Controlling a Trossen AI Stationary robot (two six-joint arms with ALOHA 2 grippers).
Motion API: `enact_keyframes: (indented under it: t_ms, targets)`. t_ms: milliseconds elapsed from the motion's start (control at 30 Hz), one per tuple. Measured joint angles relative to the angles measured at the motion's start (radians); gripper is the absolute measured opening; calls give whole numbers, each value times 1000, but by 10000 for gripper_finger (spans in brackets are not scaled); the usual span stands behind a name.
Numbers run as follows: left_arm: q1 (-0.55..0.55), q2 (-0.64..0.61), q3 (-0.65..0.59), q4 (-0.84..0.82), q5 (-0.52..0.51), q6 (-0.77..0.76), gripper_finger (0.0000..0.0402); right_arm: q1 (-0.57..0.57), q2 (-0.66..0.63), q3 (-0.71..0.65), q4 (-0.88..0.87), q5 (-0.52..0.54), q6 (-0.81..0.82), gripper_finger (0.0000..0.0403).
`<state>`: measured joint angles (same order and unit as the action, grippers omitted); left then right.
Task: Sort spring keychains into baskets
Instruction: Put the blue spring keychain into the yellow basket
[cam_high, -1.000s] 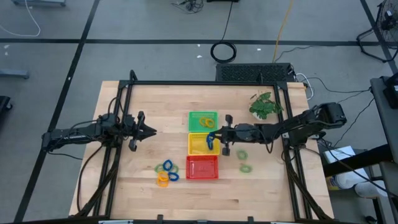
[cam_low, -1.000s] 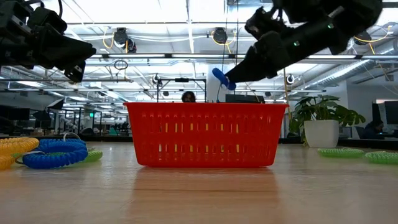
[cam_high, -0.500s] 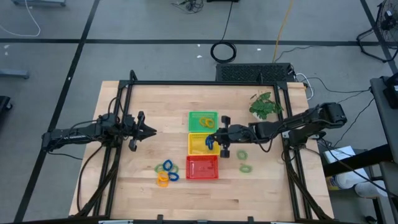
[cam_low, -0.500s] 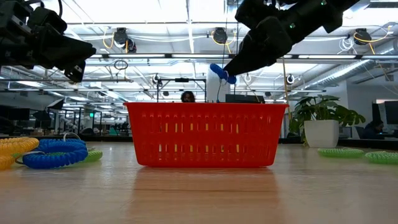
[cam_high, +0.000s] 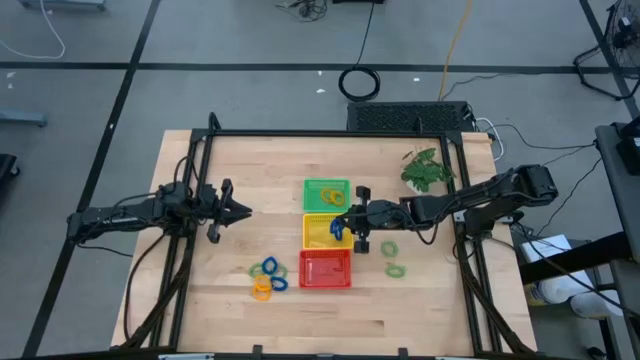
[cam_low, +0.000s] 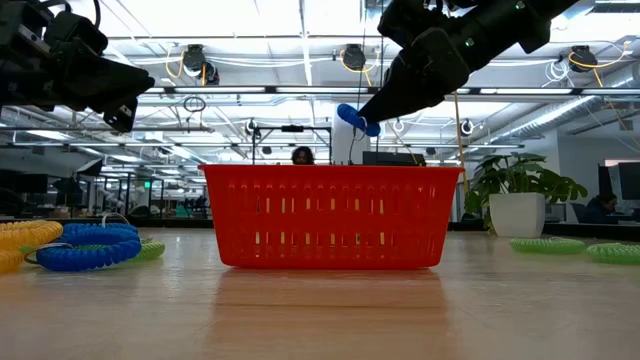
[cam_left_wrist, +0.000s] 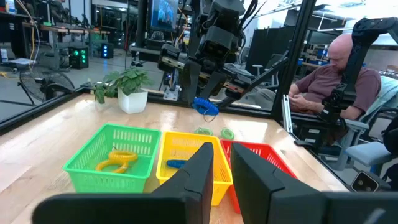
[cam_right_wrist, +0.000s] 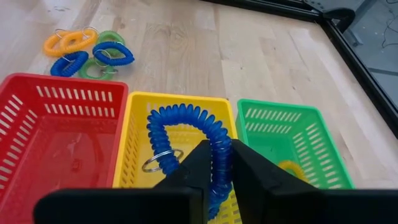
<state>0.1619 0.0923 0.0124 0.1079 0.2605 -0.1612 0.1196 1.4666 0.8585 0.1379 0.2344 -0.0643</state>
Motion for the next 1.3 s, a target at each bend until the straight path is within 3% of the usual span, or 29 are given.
enact_keyframes:
  t_ms: [1300]
  targets:
    - [0,0,0,0,0,0,60,0,0,-1,7,0,0,57]
